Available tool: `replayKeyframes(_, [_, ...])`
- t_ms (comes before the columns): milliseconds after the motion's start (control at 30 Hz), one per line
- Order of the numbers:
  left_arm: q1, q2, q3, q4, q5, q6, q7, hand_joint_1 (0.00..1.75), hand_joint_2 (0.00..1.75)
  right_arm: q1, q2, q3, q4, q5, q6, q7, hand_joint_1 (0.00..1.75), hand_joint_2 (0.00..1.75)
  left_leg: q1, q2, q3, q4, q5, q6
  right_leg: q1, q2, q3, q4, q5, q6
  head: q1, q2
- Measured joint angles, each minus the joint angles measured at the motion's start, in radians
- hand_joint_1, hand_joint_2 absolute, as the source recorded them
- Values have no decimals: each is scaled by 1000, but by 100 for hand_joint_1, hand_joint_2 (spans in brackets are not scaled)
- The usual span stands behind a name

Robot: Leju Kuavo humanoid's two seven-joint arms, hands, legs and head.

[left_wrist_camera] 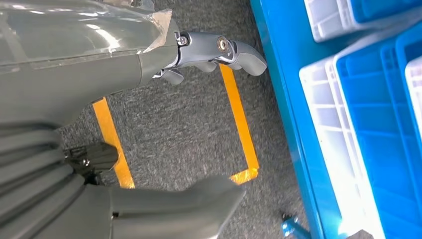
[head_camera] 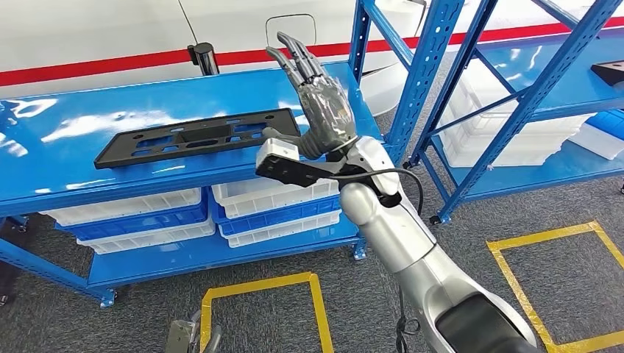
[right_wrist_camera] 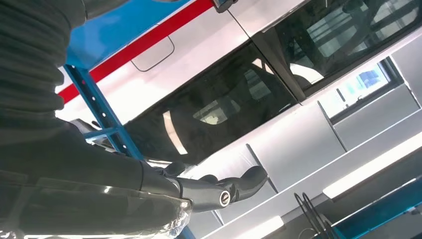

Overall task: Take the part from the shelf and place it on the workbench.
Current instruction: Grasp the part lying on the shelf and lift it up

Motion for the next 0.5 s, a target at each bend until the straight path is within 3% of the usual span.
replayKeyframes(233, [-3, 1, -22, 0, -19, -9, 23, 0, 0, -99, 58, 17, 146, 68, 19, 69, 0, 175, 0, 0, -2, 0, 0, 0, 0, 0, 0, 1, 0, 0, 0, 0])
replayKeyframes(500, [-8, 3, -30, 0, -33, -4, 32, 0, 0, -120, 92, 16, 229, 99, 19, 89, 0, 175, 0, 0, -2, 0, 0, 0, 0, 0, 0, 1, 0, 0, 0, 0])
